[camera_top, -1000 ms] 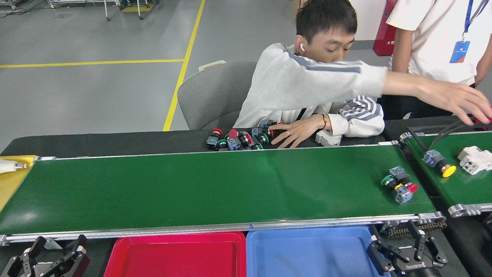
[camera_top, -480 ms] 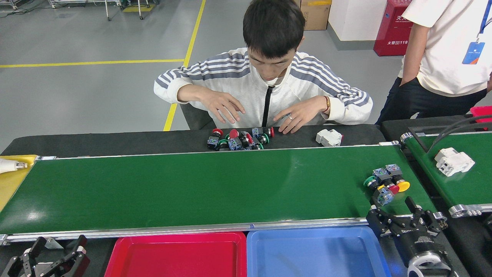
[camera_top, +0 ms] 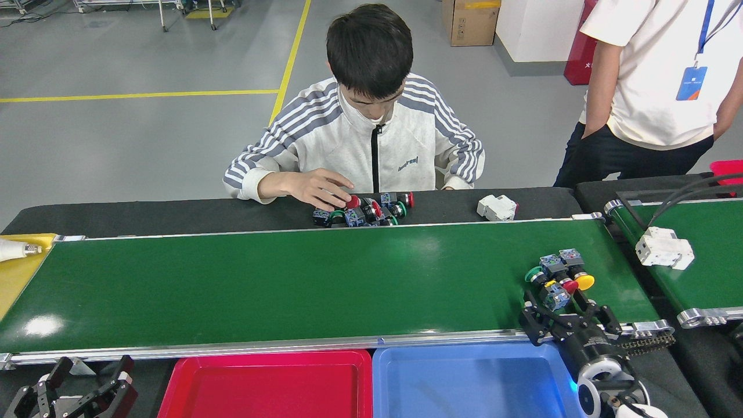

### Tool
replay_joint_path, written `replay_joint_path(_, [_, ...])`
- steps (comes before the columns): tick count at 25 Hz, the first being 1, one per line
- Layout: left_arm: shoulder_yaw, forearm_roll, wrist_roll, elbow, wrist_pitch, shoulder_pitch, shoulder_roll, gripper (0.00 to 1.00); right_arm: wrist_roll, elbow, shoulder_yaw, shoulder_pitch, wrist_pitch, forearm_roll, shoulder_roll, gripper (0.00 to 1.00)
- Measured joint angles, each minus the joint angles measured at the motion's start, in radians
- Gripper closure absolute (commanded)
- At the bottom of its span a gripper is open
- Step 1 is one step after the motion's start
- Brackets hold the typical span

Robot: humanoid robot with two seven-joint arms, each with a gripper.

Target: Pick switch part from conveyor to tray

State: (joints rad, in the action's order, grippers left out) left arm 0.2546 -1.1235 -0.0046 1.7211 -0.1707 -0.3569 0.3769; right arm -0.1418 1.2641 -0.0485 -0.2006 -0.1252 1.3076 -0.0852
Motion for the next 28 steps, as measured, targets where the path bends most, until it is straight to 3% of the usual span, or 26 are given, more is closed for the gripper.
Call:
replay_joint_path(8, [-0.001, 0.0, 0.0, 0.0, -0.002, 0.0, 0.0, 0.0, -0.001, -0.061, 0.008, -0.063, 0.004, 0.0, 0.0, 0.0])
replay_joint_path(16, [-0.001, 0.0, 0.0, -0.001, -0.003, 0.0, 0.0, 0.0, -0.001, -0.155, 0.109, -0.143, 0.051, -0.001, 0.001, 0.01])
replay_joint_path(17, [-0.001, 0.0, 0.0, -0.001, -0.003, 0.0, 0.0, 0.0, -0.001, -0.17, 0.13, -0.151, 0.067, -0.001, 0.002, 0.08])
replay_joint_path(18, [-0.001, 0.0, 0.0, -0.001, -0.003, 0.0, 0.0, 0.0, -0.001, -0.177, 0.147, -0.154, 0.082, -0.002, 0.004, 0.23])
replay_joint_path(20, [-0.001, 0.0, 0.0, -0.002, -0.004, 0.0, 0.0, 0.0, -0.001, -0.182, 0.178, -0.155, 0.1, -0.005, 0.008, 0.69])
replay_joint_path(21, [-0.001, 0.0, 0.0, -0.002, -0.004, 0.0, 0.0, 0.0, -0.002, -0.181, 0.19, -0.157, 0.104, -0.006, 0.008, 0.77])
replay_joint_path(25, [-0.001, 0.0, 0.0, -0.002, -0.004, 0.0, 0.0, 0.0, -0.001, -0.177, 0.21, -0.157, 0.11, -0.011, 0.008, 0.97])
replay_joint_path(28, [-0.001, 0.0, 0.0, -0.003, -0.004, 0.0, 0.0, 0.0, -0.001, -0.165, 0.21, -0.157, 0.094, -0.012, 0.008, 0.98])
